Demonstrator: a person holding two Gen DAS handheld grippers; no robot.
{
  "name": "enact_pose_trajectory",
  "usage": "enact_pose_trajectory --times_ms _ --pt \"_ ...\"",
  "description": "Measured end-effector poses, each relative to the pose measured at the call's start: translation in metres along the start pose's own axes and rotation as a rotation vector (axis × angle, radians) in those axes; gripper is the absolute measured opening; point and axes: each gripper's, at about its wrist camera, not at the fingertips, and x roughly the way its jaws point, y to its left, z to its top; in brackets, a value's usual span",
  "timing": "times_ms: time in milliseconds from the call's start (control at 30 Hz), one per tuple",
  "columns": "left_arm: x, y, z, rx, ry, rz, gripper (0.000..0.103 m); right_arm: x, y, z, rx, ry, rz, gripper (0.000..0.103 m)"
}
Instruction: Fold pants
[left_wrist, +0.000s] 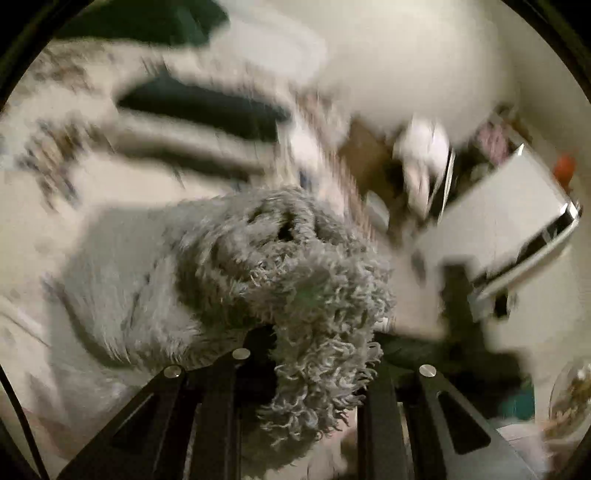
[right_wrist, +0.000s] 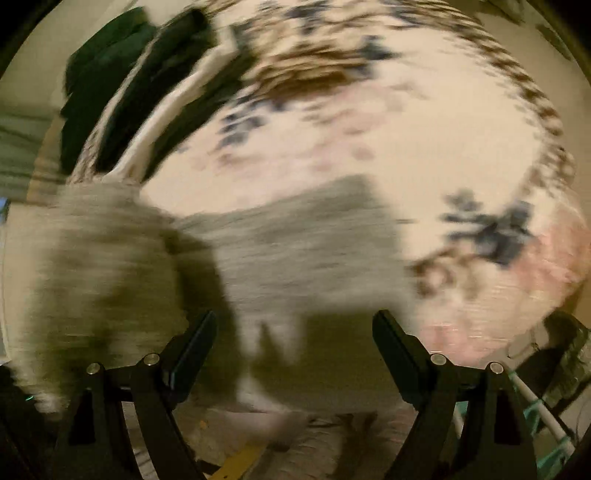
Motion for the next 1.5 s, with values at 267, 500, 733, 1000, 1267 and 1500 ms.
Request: enact_pose_trajectory --times_ms 267,500,733,1000,1267,1500 --pt "0.044 -0.021 -0.029 -0.008 0.262 0.036 0.103 -0.025 -0.069 0.007 0.051 0.008 0.103 0.094" --pt "-0.036 -0.01 -0.024 -0.002 0.196 0.177 0.103 0.004 -0.015 0.018 -0.016 0.068 0.287 0.094" --pt "-0.051 0.065 0.003 -0.102 0.121 0.411 0.103 0.06 0.058 0.012 -0.171 0.182 0.153 0.024" --pt "-0.05 0.1 0.014 -0.189 0.116 0.394 0.103 0.008 -0.047 0.032 0.113 0.059 0.095 0.019" --pt "-0.006 0.112 0.068 -0.208 0.144 0.317 0.103 0.016 -0.064 0.025 0.165 0.131 0.258 0.08" --pt "0.067 0.124 0.118 -0.102 0.274 0.307 0.103 0.07 -0.046 -0.011 0.074 0.307 0.175 0.036"
